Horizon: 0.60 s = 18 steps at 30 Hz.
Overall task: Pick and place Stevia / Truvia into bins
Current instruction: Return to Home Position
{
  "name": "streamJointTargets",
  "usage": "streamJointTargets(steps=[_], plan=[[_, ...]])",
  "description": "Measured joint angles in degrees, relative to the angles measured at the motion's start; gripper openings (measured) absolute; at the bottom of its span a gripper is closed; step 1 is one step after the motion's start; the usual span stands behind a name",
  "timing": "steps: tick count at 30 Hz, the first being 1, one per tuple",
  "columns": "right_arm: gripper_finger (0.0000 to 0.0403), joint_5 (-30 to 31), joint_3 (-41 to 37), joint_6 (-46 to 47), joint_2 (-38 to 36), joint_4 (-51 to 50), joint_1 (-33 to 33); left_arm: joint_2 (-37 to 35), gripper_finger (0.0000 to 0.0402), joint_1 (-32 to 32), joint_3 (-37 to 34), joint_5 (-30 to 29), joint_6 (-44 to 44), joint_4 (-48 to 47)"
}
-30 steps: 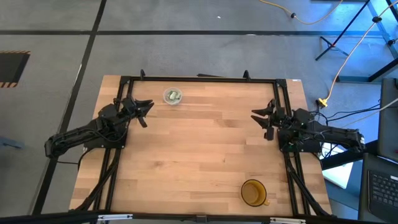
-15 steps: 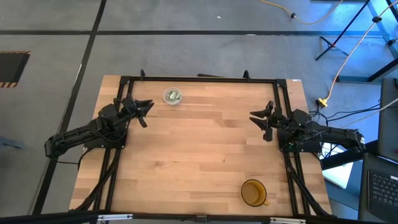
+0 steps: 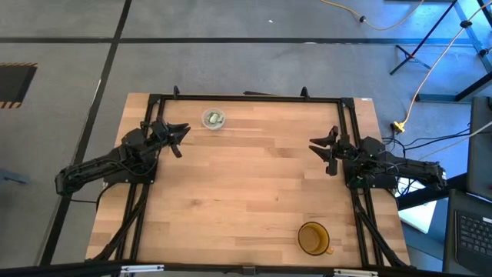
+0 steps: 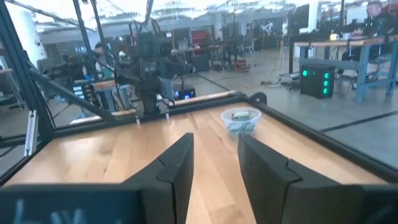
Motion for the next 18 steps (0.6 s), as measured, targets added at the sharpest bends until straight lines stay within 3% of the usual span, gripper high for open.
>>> streamJointTargets(steps=[18], plan=[[0.0130,-0.01,0.02,-0.07,-0.50,-0.05,0.00,0.00,0.0074,-0.02,0.00,0.02,0.00,-0.02]])
